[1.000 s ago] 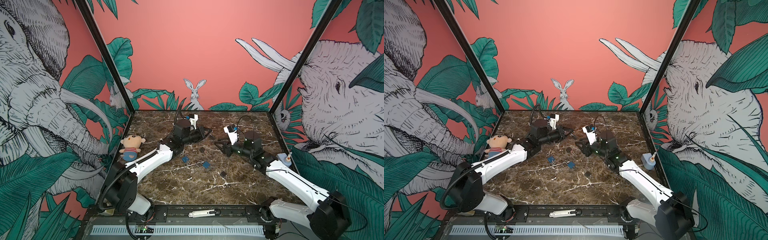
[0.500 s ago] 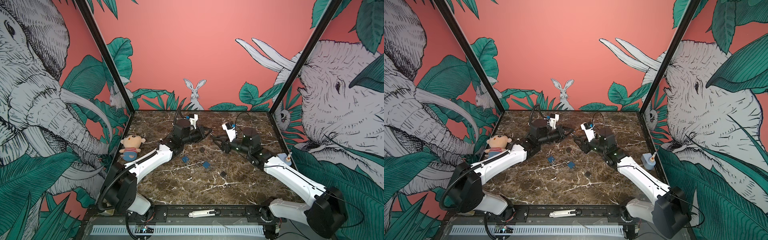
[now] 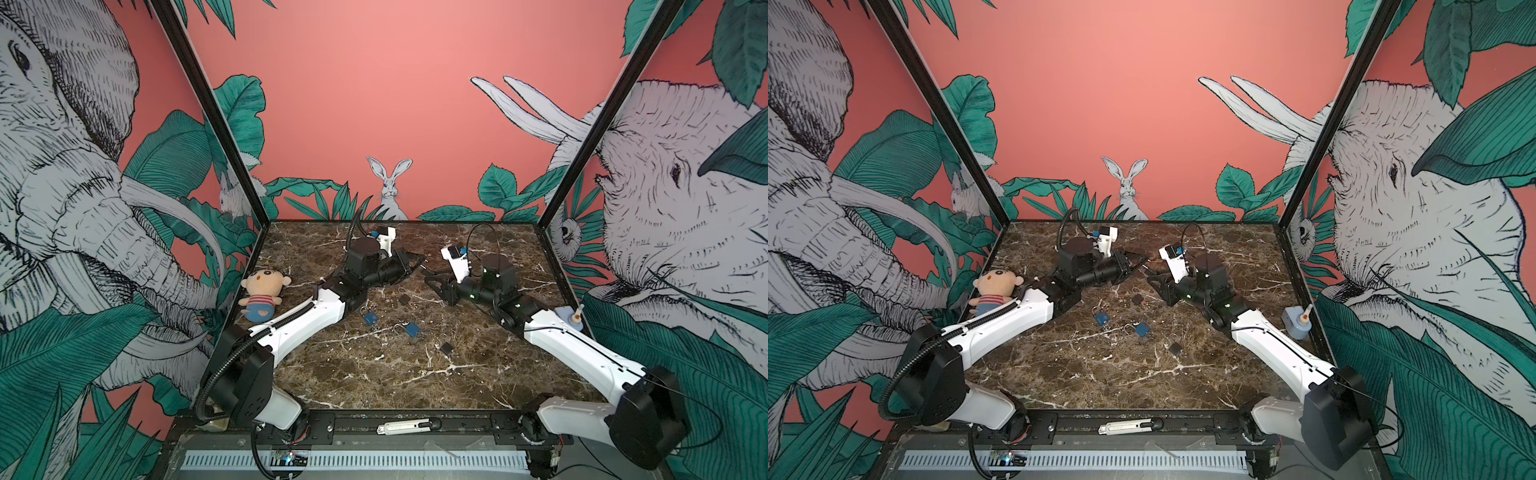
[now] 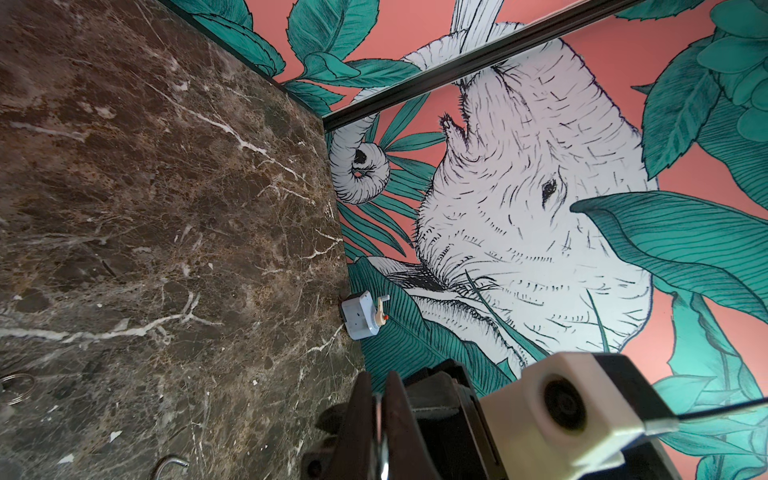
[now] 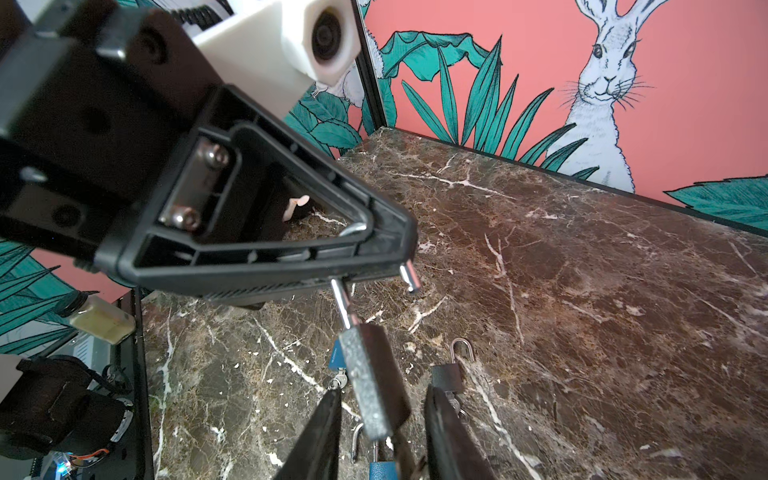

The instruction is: Lock with the key

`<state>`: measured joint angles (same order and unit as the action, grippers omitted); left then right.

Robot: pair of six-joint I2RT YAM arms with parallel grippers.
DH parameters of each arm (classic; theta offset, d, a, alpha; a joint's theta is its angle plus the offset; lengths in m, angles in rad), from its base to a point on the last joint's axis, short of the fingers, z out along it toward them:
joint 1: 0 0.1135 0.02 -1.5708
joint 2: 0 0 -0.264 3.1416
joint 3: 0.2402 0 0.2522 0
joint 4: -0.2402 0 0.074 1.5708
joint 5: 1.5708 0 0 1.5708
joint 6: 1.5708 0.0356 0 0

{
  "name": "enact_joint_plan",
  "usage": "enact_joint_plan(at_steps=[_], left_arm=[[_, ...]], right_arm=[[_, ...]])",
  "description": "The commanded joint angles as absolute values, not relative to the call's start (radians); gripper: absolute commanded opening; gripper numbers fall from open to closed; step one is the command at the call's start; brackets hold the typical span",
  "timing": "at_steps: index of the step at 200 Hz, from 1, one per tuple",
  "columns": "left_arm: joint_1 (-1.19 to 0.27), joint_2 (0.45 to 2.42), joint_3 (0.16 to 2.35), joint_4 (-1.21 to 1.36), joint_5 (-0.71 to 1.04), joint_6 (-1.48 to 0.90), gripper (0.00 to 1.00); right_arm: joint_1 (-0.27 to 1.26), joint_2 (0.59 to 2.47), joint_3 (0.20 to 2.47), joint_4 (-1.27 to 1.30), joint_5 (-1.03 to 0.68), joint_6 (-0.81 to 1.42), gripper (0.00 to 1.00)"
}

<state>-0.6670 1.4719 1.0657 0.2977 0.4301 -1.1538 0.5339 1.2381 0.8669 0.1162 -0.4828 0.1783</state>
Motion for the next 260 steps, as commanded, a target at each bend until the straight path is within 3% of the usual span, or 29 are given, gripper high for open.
enact_joint_plan(at_steps=[1, 79, 126, 161, 174, 198, 217, 260], left_arm=[[-0.672, 1.447, 1.086, 0.356, 0.445, -1.173, 0.00], [-0.672, 1.451, 1.075, 0.368, 0.448, -1.181, 0.00], [-0.673, 1.447, 1.071, 0.374, 0.447, -1.183, 0.00], [-0.670, 1.431, 1.068, 0.329, 0.420, -1.137, 0.00], [-0.664, 1.410, 1.074, 0.273, 0.397, -1.087, 0.23], [-0.635, 1.346, 1.070, 0.161, 0.329, -0.969, 0.43], [-0.610, 1.299, 1.071, 0.082, 0.290, -0.848, 0.45], [-0.596, 1.261, 1.099, -0.014, 0.406, -0.511, 0.32]], right_arm=[[0.532, 1.244, 0.908, 0.170, -0.488, 0.168, 0.32], [0.532, 1.259, 0.930, 0.181, -0.491, 0.168, 0.29], [0.532, 1.262, 0.938, 0.172, -0.501, 0.172, 0.00], [0.532, 1.244, 0.936, 0.131, -0.498, 0.170, 0.00], [0.533, 1.231, 0.942, 0.089, -0.496, 0.162, 0.00], [0.532, 1.200, 0.930, 0.038, -0.502, 0.167, 0.00], [0.533, 1.180, 0.920, -0.010, -0.513, 0.169, 0.00], [0.538, 1.141, 0.912, -0.115, -0.588, 0.178, 0.00]])
